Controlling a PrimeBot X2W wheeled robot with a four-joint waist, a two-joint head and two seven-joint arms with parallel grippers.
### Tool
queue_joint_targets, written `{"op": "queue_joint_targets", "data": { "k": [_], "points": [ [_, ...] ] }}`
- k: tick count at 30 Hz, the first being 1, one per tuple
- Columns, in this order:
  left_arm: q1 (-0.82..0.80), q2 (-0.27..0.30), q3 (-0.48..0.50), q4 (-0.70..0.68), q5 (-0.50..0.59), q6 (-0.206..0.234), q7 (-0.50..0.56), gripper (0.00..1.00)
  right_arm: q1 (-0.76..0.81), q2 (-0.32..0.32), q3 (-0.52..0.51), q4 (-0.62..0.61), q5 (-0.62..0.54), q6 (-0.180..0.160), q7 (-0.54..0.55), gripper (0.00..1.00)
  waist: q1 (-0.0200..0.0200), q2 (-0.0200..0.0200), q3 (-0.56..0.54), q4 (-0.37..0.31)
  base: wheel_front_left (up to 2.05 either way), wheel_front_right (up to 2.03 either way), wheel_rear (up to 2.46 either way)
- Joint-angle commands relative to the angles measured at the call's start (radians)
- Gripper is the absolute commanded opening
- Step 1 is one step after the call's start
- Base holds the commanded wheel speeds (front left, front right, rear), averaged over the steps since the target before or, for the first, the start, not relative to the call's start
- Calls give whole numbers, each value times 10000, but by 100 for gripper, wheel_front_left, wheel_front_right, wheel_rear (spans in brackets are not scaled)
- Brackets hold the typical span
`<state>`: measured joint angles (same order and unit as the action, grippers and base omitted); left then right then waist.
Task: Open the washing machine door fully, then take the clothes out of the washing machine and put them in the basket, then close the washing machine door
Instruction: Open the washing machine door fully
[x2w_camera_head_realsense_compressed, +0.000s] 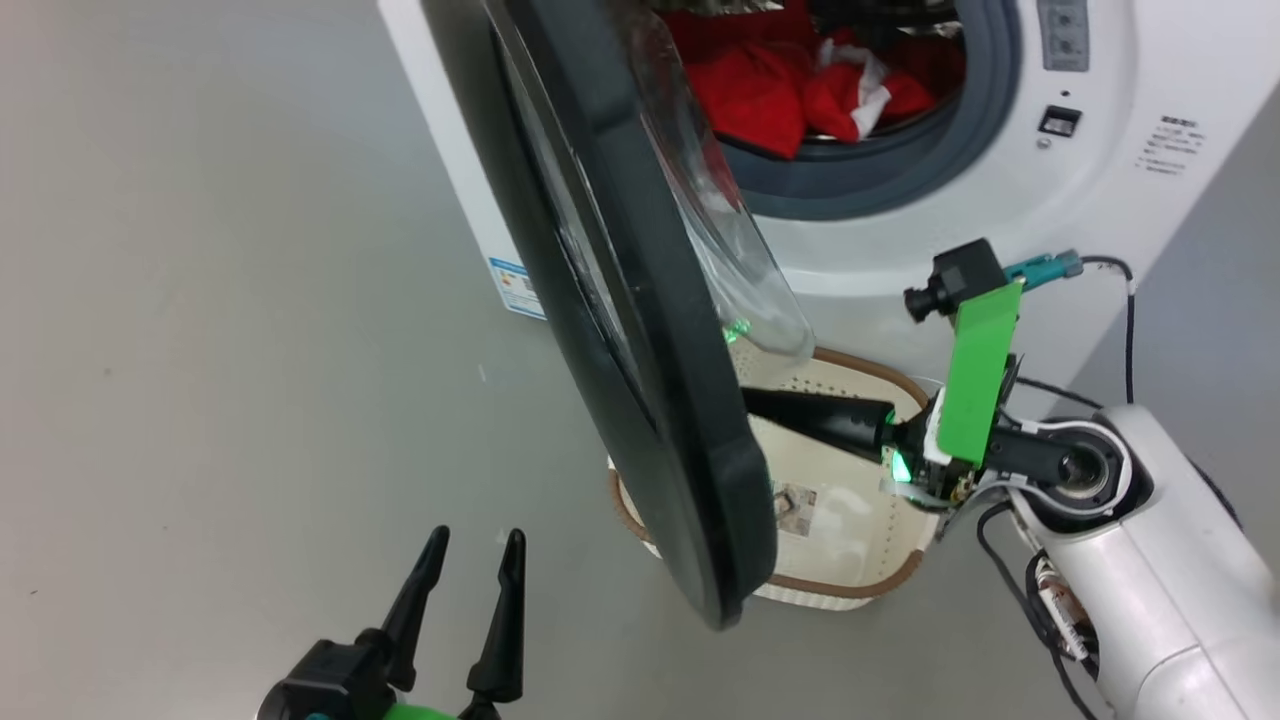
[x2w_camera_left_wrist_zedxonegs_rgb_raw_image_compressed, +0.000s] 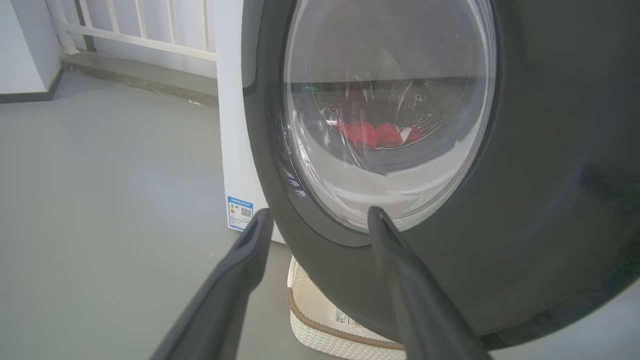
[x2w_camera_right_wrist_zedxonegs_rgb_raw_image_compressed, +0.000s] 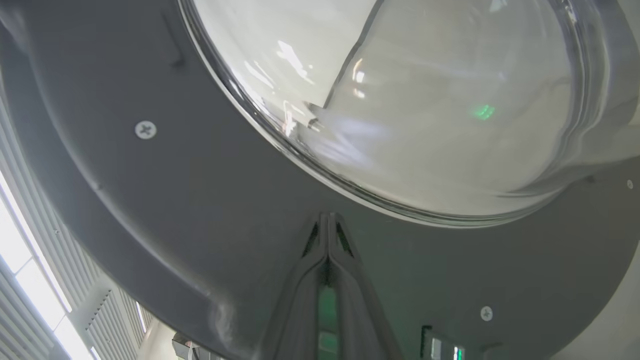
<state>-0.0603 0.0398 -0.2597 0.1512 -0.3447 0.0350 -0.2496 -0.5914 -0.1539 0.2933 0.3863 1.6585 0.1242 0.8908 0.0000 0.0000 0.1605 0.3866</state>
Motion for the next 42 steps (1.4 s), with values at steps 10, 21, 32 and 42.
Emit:
{"op": "queue_joint_targets", "data": {
  "k": [10, 21, 32, 42],
  "points": [
    [250, 104, 482, -123, 222, 123, -122, 100, 683, 573, 344, -511, -333, 65, -55, 0, 0, 0, -634, 1068, 0, 0, 0],
    [398, 104, 881, -101, 330, 290, -122, 100, 820, 857, 663, -457, -499, 65, -209, 0, 0, 0, -766, 1508, 0, 0, 0],
    [520, 104, 1082, -281, 297, 381, -122, 100, 612, 1004, 1064, -361, -363, 65, -345, 0, 0, 0, -722, 1550, 0, 0, 0],
    [554, 104, 1094, -272, 296, 341, -122, 100, 724, 1025, 1041, -363, -370, 65, -627, 35, 0, 0, -784, 1512, 0, 0, 0]
  ]
}}
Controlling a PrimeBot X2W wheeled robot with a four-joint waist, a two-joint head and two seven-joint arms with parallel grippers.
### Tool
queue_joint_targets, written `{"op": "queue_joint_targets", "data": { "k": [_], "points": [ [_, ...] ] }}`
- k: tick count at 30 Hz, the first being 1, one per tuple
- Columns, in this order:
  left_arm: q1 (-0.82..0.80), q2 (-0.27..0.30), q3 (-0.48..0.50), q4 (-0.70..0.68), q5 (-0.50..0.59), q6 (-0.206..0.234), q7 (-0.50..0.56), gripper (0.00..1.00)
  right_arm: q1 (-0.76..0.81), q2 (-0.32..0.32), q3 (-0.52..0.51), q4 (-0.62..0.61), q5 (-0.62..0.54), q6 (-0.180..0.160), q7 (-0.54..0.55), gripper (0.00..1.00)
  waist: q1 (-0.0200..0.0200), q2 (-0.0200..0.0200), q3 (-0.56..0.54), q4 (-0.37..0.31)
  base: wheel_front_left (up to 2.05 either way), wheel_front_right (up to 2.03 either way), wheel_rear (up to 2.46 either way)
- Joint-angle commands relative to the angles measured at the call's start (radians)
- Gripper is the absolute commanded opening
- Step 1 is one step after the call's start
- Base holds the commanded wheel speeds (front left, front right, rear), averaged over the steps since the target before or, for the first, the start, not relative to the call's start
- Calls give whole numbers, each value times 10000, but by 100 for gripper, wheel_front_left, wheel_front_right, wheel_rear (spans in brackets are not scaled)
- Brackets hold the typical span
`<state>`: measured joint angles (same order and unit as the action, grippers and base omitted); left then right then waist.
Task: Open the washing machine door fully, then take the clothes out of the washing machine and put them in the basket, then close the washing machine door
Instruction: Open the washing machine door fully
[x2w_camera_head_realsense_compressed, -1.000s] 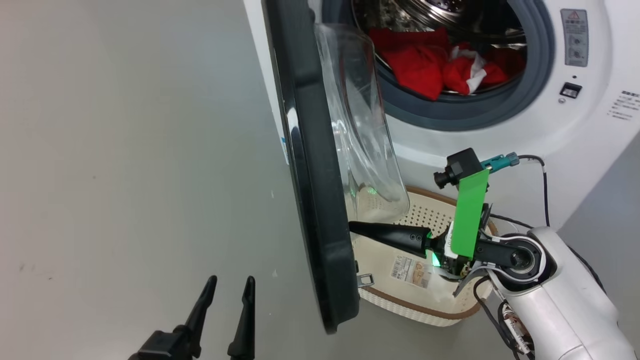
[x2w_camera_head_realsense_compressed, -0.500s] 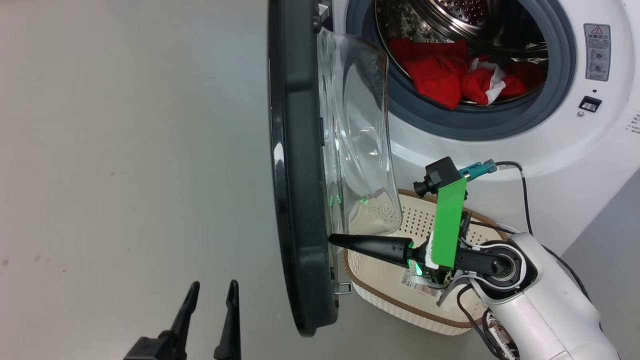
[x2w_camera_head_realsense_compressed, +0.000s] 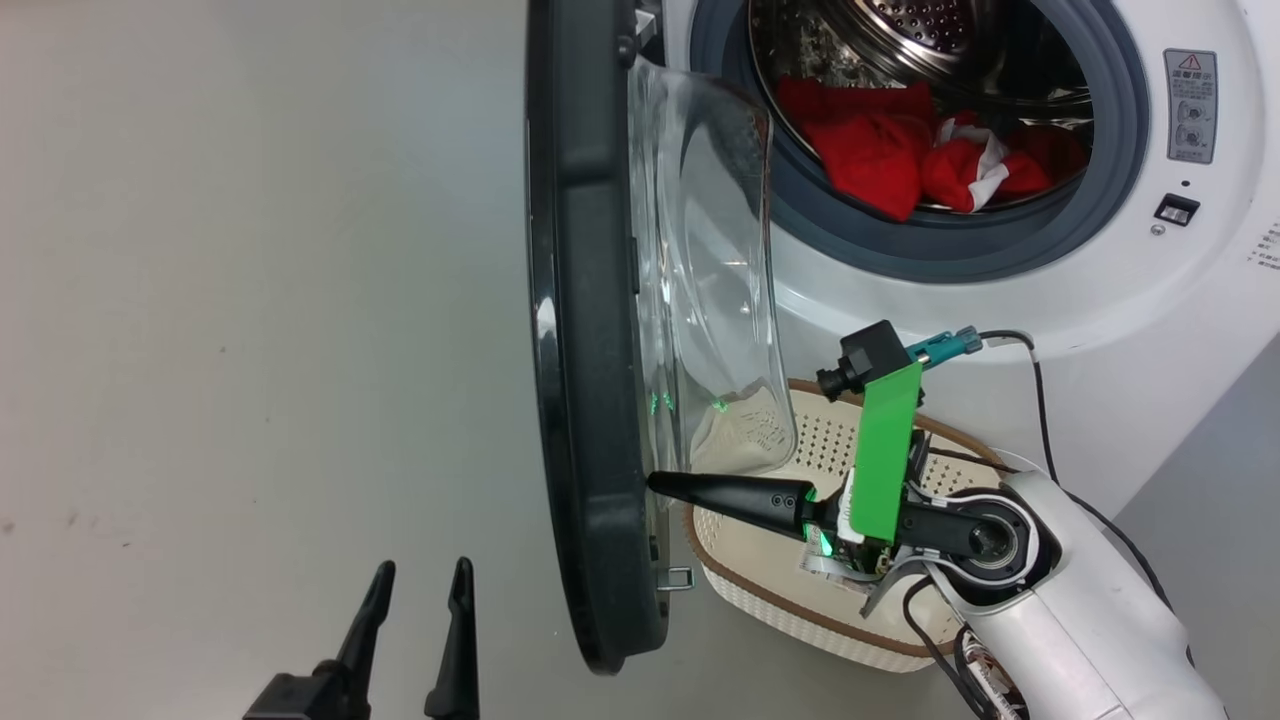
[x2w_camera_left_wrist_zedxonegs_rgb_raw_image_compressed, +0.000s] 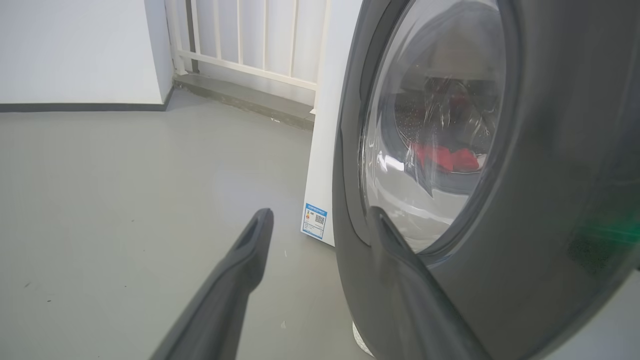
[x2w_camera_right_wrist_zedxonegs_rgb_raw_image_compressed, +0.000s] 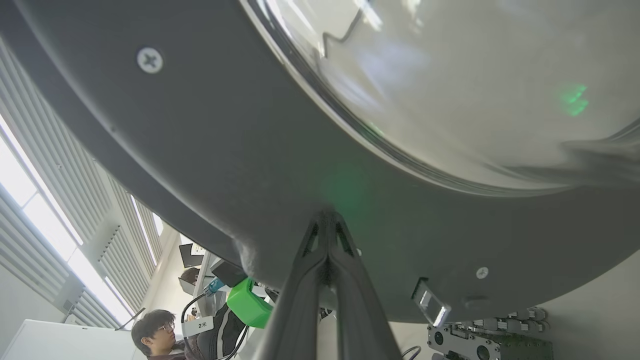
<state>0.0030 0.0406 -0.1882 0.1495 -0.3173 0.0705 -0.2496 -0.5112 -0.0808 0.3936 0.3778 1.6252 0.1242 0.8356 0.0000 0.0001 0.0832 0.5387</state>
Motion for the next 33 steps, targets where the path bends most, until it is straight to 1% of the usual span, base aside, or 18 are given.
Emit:
{"op": "queue_joint_targets", "data": {
  "k": [1, 2, 3, 6, 9, 12, 19, 24, 33],
  "points": [
    [-79, 97, 383, -241, 27, -33, -122, 100, -47, 294, 4, -288, -50, 65, -118, 49, 0, -1, -20, -15, 0, 0, 0],
    [-85, 97, 388, -225, 30, -49, -122, 100, -20, 294, -40, -305, -104, 65, -201, 91, 0, -1, -24, -22, 0, 0, 0],
    [-97, 97, 391, -207, 31, -64, -122, 100, 11, 287, -87, -320, -173, 65, -300, 100, 0, -1, -31, -29, 0, 0, 0],
    [-132, 97, 405, -149, 19, -115, -122, 100, 157, 248, -277, -319, -315, 65, -622, 100, 0, -1, -72, -51, 0, 0, 0],
    [-138, 97, 446, -45, 17, -185, -122, 100, 431, 59, -415, -380, -631, 65, -1054, 100, 0, -1, -153, -133, 0, 0, 0],
    [-121, 97, 494, -4, 15, -219, -122, 100, 594, -40, -415, -391, -791, 65, -1243, 100, 0, -1, -184, -232, 0, 0, 0],
    [-161, 97, 684, 103, 59, -314, -122, 100, 1033, -378, -480, 52, -1218, 65, -2102, 100, 0, -1, -196, -551, 0, 0, 0],
    [-203, 97, 843, 159, 93, -387, -122, 100, 1364, -737, -611, 216, -1432, 65, -2791, 100, 0, -1, -197, -692, 0, 0, 0],
    [-173, 97, 1065, 222, 180, -483, -122, 100, 2284, -1565, -415, 99, -2077, 65, -4206, 100, 0, -1, -235, -836, 0, 0, 0]
  ]
}}
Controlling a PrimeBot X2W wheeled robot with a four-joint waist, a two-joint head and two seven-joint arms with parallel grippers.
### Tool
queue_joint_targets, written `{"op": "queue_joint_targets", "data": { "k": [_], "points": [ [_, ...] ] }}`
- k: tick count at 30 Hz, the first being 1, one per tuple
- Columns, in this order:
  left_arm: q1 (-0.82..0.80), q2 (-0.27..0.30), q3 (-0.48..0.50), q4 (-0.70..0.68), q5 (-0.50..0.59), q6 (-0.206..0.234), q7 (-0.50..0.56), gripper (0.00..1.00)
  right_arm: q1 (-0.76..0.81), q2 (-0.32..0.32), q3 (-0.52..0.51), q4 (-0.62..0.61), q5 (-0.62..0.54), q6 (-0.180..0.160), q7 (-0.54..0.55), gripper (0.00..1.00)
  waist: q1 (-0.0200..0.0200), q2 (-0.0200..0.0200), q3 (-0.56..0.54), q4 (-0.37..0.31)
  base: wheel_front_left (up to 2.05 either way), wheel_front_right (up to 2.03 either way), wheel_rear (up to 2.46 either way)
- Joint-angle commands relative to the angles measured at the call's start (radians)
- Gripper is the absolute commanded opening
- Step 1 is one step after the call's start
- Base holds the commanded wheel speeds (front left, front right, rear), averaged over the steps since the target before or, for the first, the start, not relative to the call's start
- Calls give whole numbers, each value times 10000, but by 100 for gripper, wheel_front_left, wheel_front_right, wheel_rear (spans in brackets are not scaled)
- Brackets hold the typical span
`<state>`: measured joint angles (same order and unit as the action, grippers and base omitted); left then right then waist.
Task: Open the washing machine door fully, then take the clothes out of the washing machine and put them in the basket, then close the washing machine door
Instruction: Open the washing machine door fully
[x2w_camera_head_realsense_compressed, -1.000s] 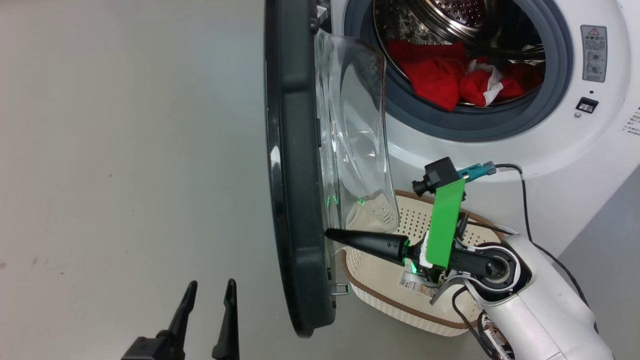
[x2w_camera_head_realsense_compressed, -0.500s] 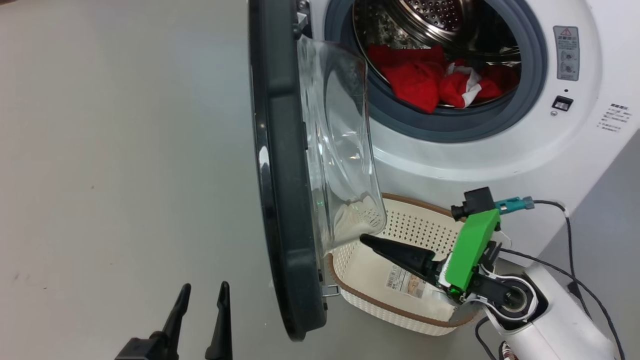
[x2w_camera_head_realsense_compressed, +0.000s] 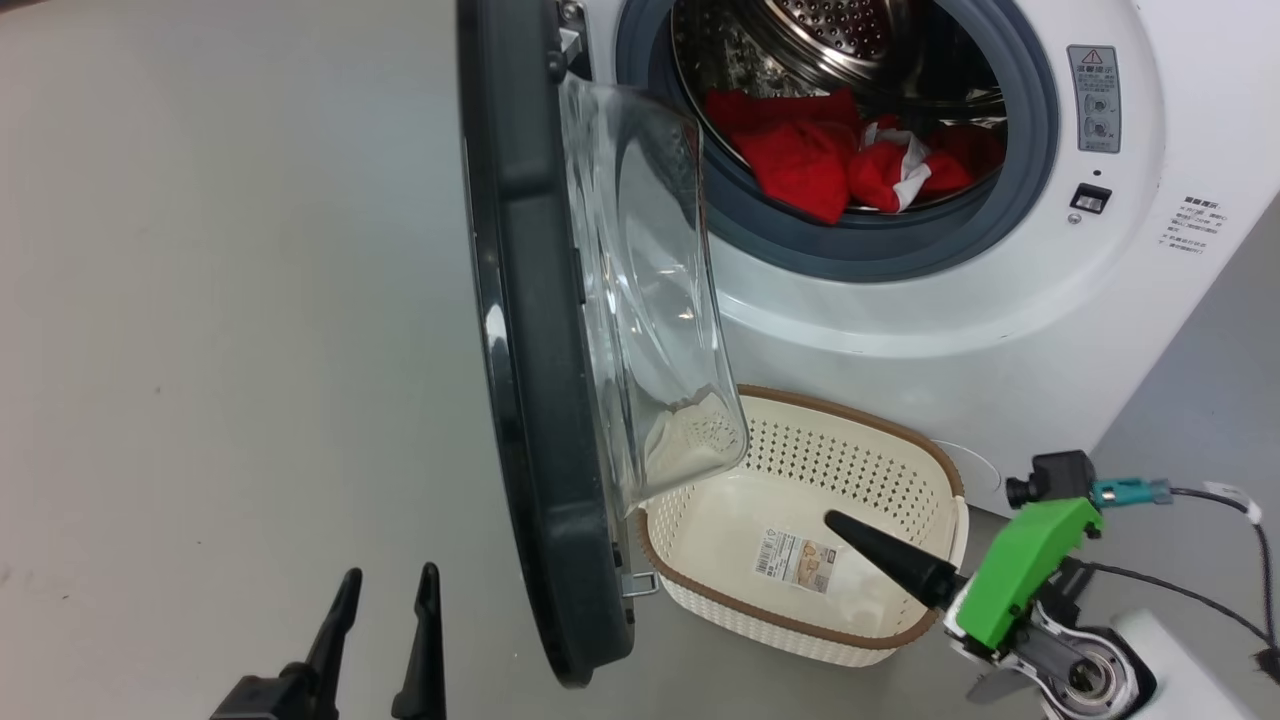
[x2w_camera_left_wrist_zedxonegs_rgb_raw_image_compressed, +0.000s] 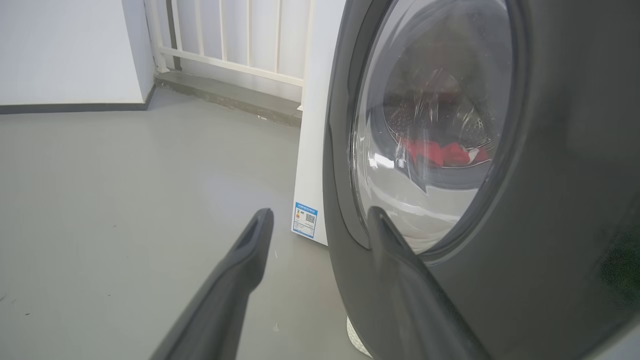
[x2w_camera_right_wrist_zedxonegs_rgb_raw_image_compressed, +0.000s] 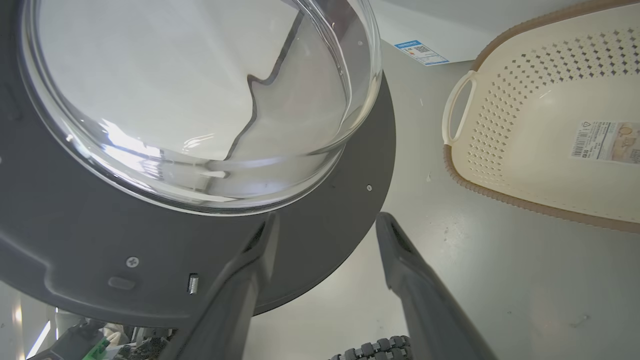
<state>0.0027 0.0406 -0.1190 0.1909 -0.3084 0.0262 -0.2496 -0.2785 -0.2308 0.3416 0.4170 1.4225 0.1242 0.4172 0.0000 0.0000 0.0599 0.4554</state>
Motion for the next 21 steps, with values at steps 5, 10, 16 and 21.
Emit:
{"op": "queue_joint_targets", "data": {
  "k": [5, 10, 16, 21],
  "points": [
    [-129, 97, 430, -157, 110, -58, -122, 100, 358, -594, 573, -325, -796, 65, -1219, 100, 0, 0, -44, -79, 0, 0, 0],
    [-70, 97, 467, -115, 140, -79, -122, 100, 633, -1024, 1073, -306, -1205, 65, -2360, 100, 0, 0, -132, -129, 0, 0, 0],
    [3, 97, 526, -81, 182, -107, -122, 100, 797, -1456, 1843, -143, -1578, 65, -3632, 100, 0, 0, -213, -207, 0, 0, 0],
    [28, 97, 553, -52, 190, -120, -122, 100, 826, -1683, 2454, 187, -1752, 65, -4657, 100, 0, 0, -242, -264, 0, 0, 0]
  ]
}}
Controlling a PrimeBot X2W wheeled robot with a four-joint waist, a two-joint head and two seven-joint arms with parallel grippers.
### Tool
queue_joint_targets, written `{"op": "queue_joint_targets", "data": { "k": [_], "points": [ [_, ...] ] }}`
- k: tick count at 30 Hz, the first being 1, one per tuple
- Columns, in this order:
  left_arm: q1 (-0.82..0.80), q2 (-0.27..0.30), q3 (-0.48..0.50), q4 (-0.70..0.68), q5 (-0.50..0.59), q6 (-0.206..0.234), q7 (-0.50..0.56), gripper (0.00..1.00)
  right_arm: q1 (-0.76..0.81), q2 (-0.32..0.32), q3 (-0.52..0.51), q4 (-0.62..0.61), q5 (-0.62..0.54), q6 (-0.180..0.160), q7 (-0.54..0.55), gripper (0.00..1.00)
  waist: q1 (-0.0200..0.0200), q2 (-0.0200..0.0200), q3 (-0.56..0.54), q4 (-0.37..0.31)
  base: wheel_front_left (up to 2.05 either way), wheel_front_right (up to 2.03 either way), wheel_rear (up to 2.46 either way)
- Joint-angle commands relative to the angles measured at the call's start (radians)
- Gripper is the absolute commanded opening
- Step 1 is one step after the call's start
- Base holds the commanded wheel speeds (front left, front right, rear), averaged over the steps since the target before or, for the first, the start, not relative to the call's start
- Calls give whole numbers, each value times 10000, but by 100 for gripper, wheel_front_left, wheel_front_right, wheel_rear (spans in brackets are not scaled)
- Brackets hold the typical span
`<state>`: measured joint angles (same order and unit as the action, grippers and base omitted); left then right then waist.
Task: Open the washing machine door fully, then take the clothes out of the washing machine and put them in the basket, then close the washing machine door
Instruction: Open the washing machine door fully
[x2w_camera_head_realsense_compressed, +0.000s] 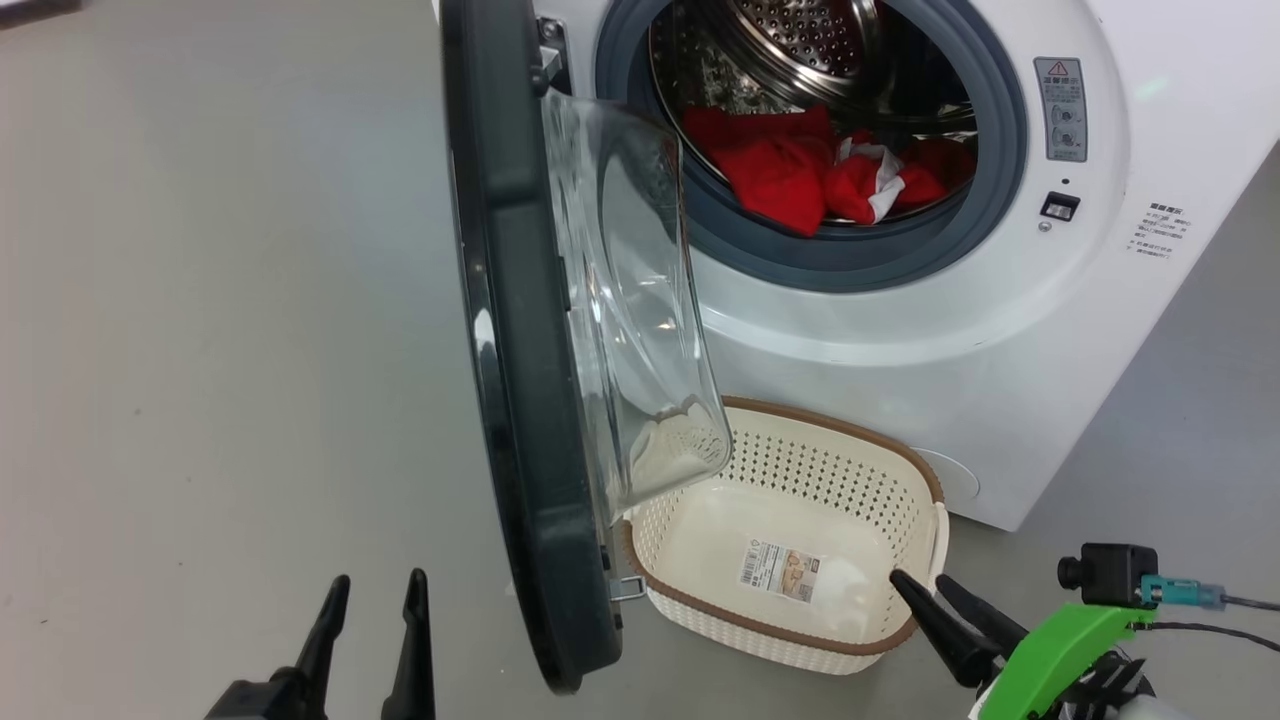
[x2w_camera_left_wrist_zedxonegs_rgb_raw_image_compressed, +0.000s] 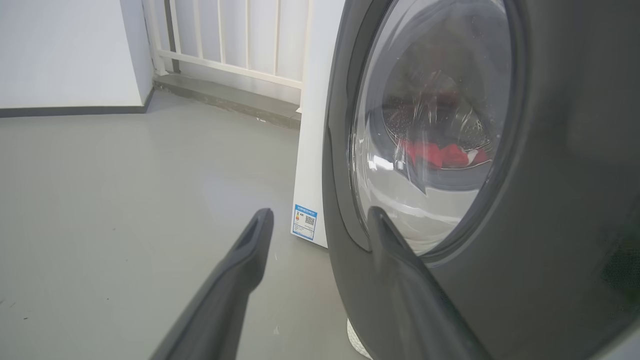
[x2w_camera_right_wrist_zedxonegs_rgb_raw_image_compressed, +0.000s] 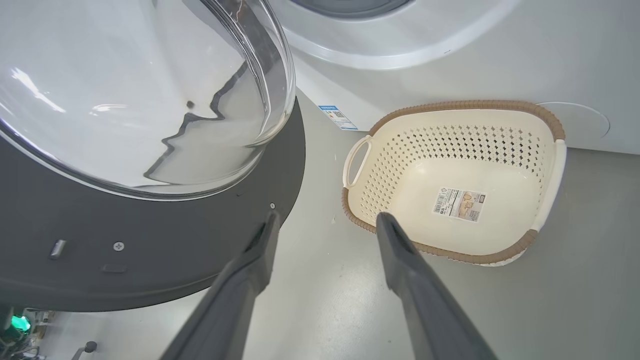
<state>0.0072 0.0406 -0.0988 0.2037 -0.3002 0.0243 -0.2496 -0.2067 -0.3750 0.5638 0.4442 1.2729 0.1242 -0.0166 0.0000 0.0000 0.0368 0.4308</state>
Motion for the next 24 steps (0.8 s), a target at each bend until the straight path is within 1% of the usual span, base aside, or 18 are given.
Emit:
{"op": "queue_joint_targets", "data": {
  "k": [1, 2, 10, 16, 19, 24],
  "points": [
    [-10, 97, 355, -171, 115, -93, -122, 100, 90, -298, 386, -9, -356, 65, -526, 100, 0, 0, -19, -28, 0, 0, 0],
    [-10, 97, 355, -171, 115, -93, -122, 100, 90, -298, 386, -9, -356, 65, -526, 100, 0, 0, -19, -28, 0, 0, 0],
    [38, 97, 366, -126, 145, -97, -122, 100, -110, -559, 1307, 667, -828, 65, -2006, 100, 0, 0, -52, -110, 0, 0, 0],
    [37, 97, 346, -104, 154, -104, -122, 100, -291, -613, 1462, 969, -1364, 65, -2422, 100, 0, 0, -35, -148, 0, 0, 0],
    [36, 97, 361, -114, 151, -87, -122, 100, -308, -524, 869, 885, -1900, 65, -2444, 100, 0, 0, -26, -172, 0, 0, 0],
    [38, 97, 371, -119, 156, -69, -122, 100, 72, -203, -380, 448, -3402, 65, -2449, 100, 0, 0, -49, -170, 0, 0, 0]
  ]
}}
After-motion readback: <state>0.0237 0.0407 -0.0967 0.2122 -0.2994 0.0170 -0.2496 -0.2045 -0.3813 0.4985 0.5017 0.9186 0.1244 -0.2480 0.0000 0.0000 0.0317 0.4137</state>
